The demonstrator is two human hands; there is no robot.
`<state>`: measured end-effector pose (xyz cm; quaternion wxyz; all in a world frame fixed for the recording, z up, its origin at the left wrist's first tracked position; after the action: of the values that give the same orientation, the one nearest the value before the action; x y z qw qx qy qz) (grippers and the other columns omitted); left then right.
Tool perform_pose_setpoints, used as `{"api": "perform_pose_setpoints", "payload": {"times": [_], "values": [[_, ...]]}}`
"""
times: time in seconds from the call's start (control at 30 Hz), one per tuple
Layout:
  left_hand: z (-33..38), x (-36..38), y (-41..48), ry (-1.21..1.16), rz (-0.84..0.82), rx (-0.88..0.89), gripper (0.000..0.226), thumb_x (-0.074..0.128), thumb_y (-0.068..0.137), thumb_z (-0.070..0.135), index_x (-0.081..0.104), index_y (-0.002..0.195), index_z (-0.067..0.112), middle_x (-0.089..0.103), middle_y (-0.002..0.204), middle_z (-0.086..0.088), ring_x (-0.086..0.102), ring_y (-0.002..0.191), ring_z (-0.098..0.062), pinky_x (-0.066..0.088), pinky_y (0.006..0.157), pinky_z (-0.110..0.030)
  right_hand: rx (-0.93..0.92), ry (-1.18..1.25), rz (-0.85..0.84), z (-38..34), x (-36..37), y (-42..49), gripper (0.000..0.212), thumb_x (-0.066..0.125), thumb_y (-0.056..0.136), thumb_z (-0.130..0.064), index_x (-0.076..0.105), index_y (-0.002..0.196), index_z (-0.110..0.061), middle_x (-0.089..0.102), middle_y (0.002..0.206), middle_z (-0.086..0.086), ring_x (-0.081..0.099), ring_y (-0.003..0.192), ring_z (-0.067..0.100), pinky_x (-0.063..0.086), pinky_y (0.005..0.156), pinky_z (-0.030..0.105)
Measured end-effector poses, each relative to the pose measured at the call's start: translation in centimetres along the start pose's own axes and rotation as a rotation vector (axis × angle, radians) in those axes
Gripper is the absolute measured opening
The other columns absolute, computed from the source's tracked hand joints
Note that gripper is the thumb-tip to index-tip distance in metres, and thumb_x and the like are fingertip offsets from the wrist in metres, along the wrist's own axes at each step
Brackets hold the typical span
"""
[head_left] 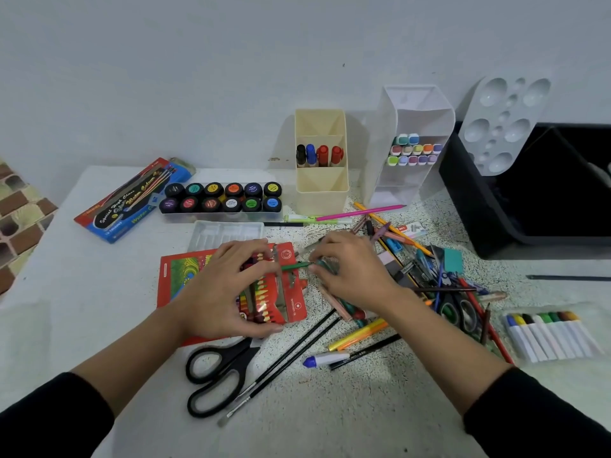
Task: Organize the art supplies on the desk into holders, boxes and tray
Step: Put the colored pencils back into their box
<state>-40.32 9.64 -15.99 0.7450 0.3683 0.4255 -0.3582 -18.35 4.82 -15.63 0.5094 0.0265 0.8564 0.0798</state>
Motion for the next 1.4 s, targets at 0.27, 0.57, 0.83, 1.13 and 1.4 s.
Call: {"api": "perform_pose_setpoints", "payload": {"times": [0.27,0.57,0.83,1.13,1.4], "values": [[0.1,0.0,0.4,-0.013,-0.045,-0.006,0.082,0.071,0.068,0.081,0.054,0.131,0.032,0.041,0.142,0.004,0.041,0.132,-0.018,0.04,0.107,-0.045,-0.047,-0.019,-0.049,-1.4,0.9,0.8,0.012,0.065,0.095,-0.03,0.074,0.102,-0.026,0.061,0.098,-0.012,0.049,0.102,0.014,0.032,0.089,0.042],[0.5,0.2,0.9,-0.003,-0.045,0.001,0.081,0.071,0.068,0.082,0.055,0.128,0.03,0.045,0.137,0.005,0.042,0.131,-0.015,0.037,0.109,-0.043,-0.028,0.139,-0.073,-1.7,1.5,2.1,0.006,0.075,0.087,-0.027,0.079,0.09,-0.022,0.062,0.087,-0.011,0.058,0.088,0.014,0.048,0.087,0.048],[0.5,0.2,0.8,0.004,-0.017,0.007,0.082,0.071,0.068,0.081,0.057,0.129,0.028,0.046,0.139,0.003,0.041,0.132,-0.015,0.039,0.108,-0.043,0.134,-0.384,0.217,3.5,-3.5,3.8,0.02,0.063,0.088,-0.011,0.075,0.103,-0.01,0.071,0.104,0.005,0.057,0.102,0.029,0.047,0.082,0.043],[0.3,0.2,0.8,-0.014,-0.019,-0.008,0.08,0.072,0.067,0.081,0.056,0.127,0.03,0.045,0.139,0.007,0.04,0.134,-0.014,0.038,0.109,-0.042,0.027,-0.38,0.313,3.8,-3.3,2.8,0.017,0.075,0.083,-0.004,0.078,0.097,-0.014,0.072,0.095,0.001,0.057,0.097,0.028,0.037,0.074,0.04],[0.3,0.1,0.8,-0.045,0.0,-0.017,0.08,0.074,0.065,0.08,0.054,0.125,0.032,0.046,0.138,0.008,0.042,0.133,-0.013,0.04,0.108,-0.043,-0.298,-0.098,-0.143,-0.3,-1.5,-0.1,0.022,0.065,0.091,-0.009,0.077,0.108,-0.016,0.061,0.092,-0.003,0.051,0.083,0.012,0.041,0.075,0.029]]}}
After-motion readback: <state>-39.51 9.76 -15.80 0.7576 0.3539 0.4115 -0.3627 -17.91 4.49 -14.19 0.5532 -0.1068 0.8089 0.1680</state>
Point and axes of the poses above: each hand's wrist, its own y-axis towards the middle knuckle, its own x-axis out of the palm, z = x × y, the point moved 4 cm from there along y, towards the middle knuckle
